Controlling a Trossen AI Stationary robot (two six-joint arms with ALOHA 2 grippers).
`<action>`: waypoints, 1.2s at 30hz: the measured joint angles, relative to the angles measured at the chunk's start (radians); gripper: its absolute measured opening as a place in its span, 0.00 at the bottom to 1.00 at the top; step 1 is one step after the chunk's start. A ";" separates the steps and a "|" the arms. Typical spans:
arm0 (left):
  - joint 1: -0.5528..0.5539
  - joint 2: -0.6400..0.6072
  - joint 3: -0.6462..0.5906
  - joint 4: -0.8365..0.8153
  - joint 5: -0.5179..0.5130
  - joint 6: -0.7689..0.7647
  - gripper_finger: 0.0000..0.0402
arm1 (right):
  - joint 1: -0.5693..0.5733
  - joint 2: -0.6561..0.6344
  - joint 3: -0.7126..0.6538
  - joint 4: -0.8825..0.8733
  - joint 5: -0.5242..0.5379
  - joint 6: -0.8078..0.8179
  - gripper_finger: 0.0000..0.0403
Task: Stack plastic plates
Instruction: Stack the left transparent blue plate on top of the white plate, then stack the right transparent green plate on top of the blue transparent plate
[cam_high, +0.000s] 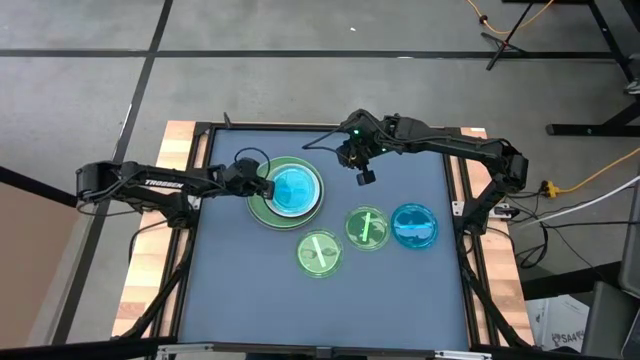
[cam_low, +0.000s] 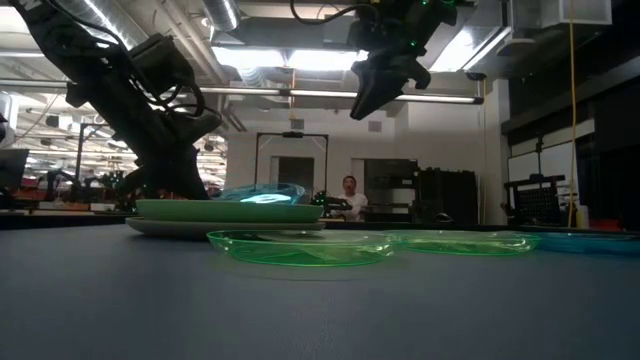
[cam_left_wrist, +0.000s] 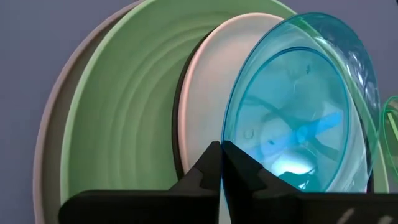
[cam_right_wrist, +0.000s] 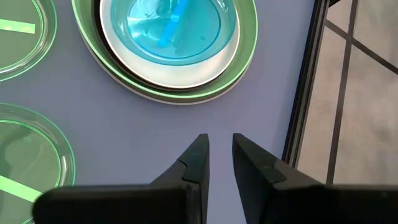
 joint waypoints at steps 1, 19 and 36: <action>0.000 0.000 0.000 0.000 0.000 0.000 0.01 | 0.000 0.000 0.000 0.000 0.000 0.000 0.15; 0.000 -0.003 0.000 0.000 0.008 0.000 0.17 | 0.000 0.000 0.000 -0.004 0.000 0.000 0.15; 0.000 -0.106 0.000 0.000 0.008 0.007 0.18 | 0.001 0.000 0.000 -0.042 0.000 0.000 0.15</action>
